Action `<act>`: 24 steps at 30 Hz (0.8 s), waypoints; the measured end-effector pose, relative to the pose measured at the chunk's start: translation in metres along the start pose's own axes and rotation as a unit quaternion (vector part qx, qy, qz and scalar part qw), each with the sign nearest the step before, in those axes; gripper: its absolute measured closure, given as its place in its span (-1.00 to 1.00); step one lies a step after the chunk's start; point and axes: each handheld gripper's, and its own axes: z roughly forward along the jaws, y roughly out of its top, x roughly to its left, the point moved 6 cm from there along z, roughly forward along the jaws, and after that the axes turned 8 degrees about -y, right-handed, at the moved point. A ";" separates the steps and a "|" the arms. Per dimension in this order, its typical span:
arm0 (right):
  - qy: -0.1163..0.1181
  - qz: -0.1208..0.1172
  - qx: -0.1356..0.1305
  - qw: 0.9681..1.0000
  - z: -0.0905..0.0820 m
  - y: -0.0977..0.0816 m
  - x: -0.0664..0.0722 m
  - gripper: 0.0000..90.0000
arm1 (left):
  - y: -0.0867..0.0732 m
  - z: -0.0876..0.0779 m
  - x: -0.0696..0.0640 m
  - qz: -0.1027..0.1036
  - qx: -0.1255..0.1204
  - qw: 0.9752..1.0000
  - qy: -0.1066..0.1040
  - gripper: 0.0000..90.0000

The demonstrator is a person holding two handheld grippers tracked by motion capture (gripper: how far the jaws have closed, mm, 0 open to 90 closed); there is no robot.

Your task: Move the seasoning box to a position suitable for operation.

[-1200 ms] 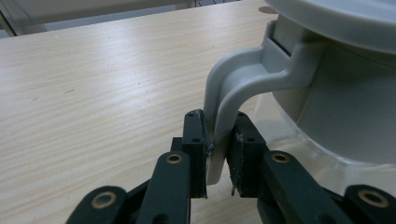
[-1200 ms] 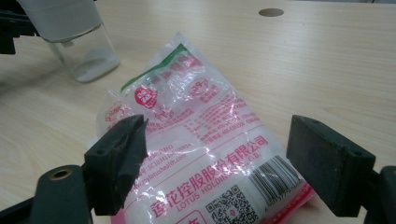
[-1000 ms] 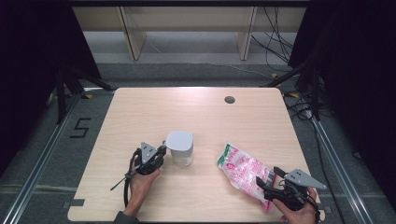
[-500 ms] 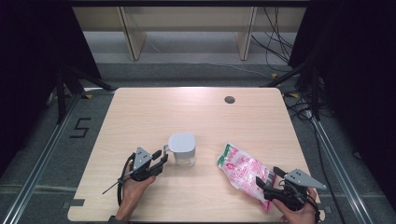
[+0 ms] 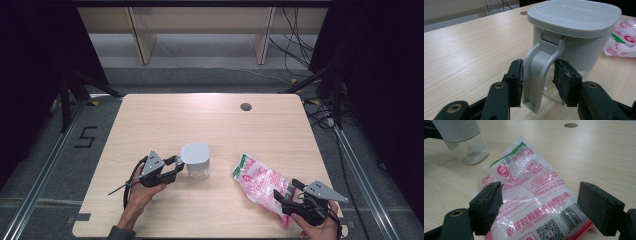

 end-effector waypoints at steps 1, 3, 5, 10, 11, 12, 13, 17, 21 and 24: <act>-0.001 0.001 0.000 1.000 0.000 0.000 0.000 -0.53 | 0.001 0.000 -0.002 0.001 -0.002 1.000 -0.008 0.33; -0.001 0.001 0.000 1.000 0.000 0.000 0.000 -0.53 | 0.003 -0.003 -0.002 0.007 -0.006 1.000 -0.008 0.32; -0.002 0.001 0.000 1.000 0.000 0.000 0.000 -0.53 | 0.004 -0.004 -0.003 0.006 -0.009 1.000 -0.012 0.28; -0.006 0.003 -0.003 1.000 0.001 0.000 0.000 -0.53 | 0.008 -0.005 -0.005 0.003 -0.013 0.999 -0.029 0.28; -0.001 0.004 0.002 1.000 0.000 0.000 0.000 -0.53 | 0.008 -0.005 -0.005 0.003 -0.015 0.999 -0.030 0.29; -0.001 0.001 0.001 1.000 0.000 0.000 0.000 -0.53 | 0.008 -0.005 -0.005 0.004 -0.013 0.999 -0.033 0.30; -0.001 0.001 -0.005 1.000 0.001 0.000 0.000 -0.53 | 0.008 -0.005 -0.006 0.008 -0.013 0.999 -0.037 0.31; 0.000 0.001 -0.003 1.000 0.001 0.000 0.000 -0.53 | 0.010 0.001 -0.013 0.010 -0.011 0.999 -0.044 0.44; 0.000 0.001 -0.006 1.000 0.001 0.000 0.000 -0.53 | 0.015 0.012 -0.016 0.013 -0.008 0.999 -0.030 0.48; -0.005 -0.004 -0.008 1.000 0.001 0.000 -0.001 -0.53 | 0.017 0.019 -0.015 0.014 -0.008 1.000 -0.026 0.50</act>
